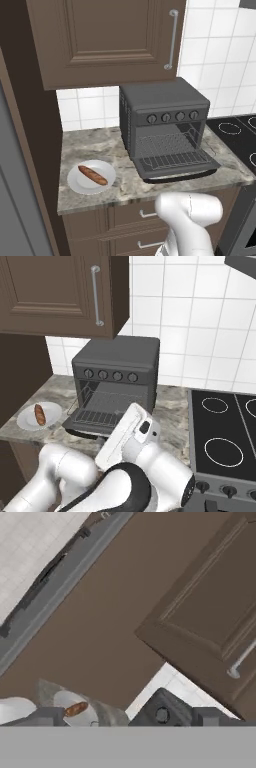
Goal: Pull the toaster oven rack outwards. Pick up the baguette from the plate and place it on the toaster oven rack. Close the toaster oven door fully and set the temperature to the lowest setting.
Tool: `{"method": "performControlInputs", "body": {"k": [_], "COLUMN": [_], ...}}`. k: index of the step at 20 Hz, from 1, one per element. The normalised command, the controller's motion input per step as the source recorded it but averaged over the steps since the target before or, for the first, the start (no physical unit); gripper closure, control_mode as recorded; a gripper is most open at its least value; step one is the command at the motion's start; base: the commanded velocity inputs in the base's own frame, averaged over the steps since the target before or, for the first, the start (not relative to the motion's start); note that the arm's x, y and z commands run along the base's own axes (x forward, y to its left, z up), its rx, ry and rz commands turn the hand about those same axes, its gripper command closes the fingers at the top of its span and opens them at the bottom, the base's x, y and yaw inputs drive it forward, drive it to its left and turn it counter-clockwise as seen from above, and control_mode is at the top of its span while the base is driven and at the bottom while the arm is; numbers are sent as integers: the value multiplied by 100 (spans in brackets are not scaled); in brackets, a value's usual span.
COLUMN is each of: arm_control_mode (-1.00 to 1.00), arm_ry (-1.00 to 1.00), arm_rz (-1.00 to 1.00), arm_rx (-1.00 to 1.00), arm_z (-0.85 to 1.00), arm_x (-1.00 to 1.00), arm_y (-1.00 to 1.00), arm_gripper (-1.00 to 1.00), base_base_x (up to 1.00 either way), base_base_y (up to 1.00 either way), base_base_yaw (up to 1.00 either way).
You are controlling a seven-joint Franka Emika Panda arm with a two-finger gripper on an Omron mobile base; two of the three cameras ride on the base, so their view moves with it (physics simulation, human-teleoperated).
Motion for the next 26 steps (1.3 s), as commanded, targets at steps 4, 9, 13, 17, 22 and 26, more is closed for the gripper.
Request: {"method": "performControlInputs", "body": {"k": [4,9,13,17,22,26], "arm_control_mode": [-100,-100,-100,-100,-100,-100], "arm_ry": [-50,-38,-17,-2,1,20], "arm_rz": [19,10,0,4,15,23], "arm_rx": [-70,-84,-98,-96,-79,-67], "arm_z": [44,28,27,31,29,11], "arm_x": [-74,-51,-17,-1,0,38], "arm_y": [98,99,100,100,99,58], "arm_gripper": [-100,-100,-100,-100,-100,-100], "base_base_x": [0,0,0,0,0,0], "base_base_y": [0,0,0,0,0,0], "base_base_yaw": [0,0,0,0,0,0]}}
